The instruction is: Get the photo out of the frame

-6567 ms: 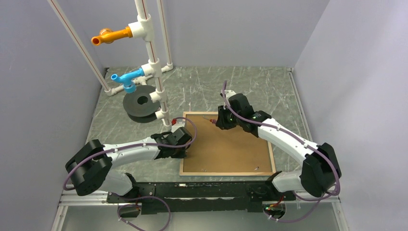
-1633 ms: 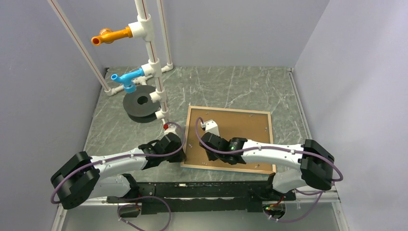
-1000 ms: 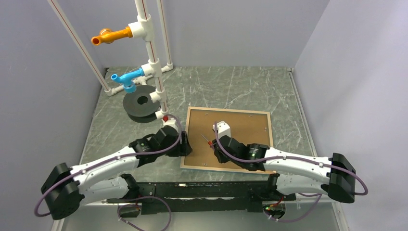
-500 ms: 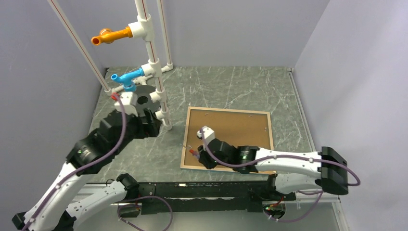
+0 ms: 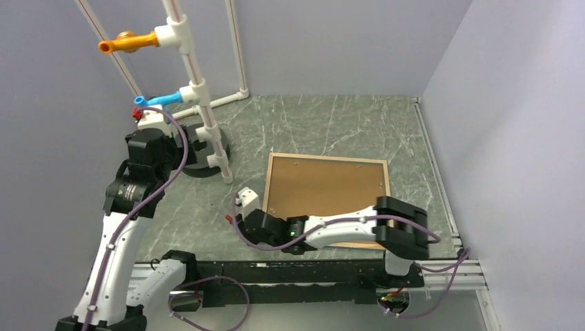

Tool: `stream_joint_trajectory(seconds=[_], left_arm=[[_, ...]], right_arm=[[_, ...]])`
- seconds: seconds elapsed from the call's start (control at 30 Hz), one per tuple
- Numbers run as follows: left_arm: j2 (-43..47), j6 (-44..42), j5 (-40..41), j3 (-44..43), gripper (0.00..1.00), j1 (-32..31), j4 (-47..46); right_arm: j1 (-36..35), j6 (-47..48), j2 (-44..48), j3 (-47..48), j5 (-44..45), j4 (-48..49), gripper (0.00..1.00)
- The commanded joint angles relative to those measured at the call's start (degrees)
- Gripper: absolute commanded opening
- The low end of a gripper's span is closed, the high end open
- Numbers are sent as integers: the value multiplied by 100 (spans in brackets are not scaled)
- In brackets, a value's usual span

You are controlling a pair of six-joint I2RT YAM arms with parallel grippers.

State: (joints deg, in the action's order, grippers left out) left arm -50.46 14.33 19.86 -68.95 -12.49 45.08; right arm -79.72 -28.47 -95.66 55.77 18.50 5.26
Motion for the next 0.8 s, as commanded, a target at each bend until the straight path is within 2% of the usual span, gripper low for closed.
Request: stream_joint_trajectory(seconds=[0.0, 0.13, 0.27, 0.37, 0.47, 0.63, 0.77], left_arm=[[294, -362, -162, 594, 94, 640, -859], [837, -330, -290, 1089, 93, 687, -1006], [1310, -178, -1843, 1135, 93, 687, -732], [1597, -18, -2449, 1267, 94, 687, -744], [1687, 8, -2649, 1321, 94, 687, -426], [1995, 61, -3012, 1522, 95, 687, 192], [2369, 409, -2923, 1496, 97, 687, 664]], right_arm=[[-26, 166, -757, 777, 533, 1159, 0], [-78, 230, -1290, 1184, 507, 1346, 0], [-71, 320, -1613, 1383, 453, 1296, 0], [4, 590, -1993, 1694, 363, 1240, 0], [171, 673, -2328, 1979, 329, 1209, 0], [301, 849, -2448, 1932, 297, 1445, 0], [323, 849, -2473, 1890, 136, 1438, 18]])
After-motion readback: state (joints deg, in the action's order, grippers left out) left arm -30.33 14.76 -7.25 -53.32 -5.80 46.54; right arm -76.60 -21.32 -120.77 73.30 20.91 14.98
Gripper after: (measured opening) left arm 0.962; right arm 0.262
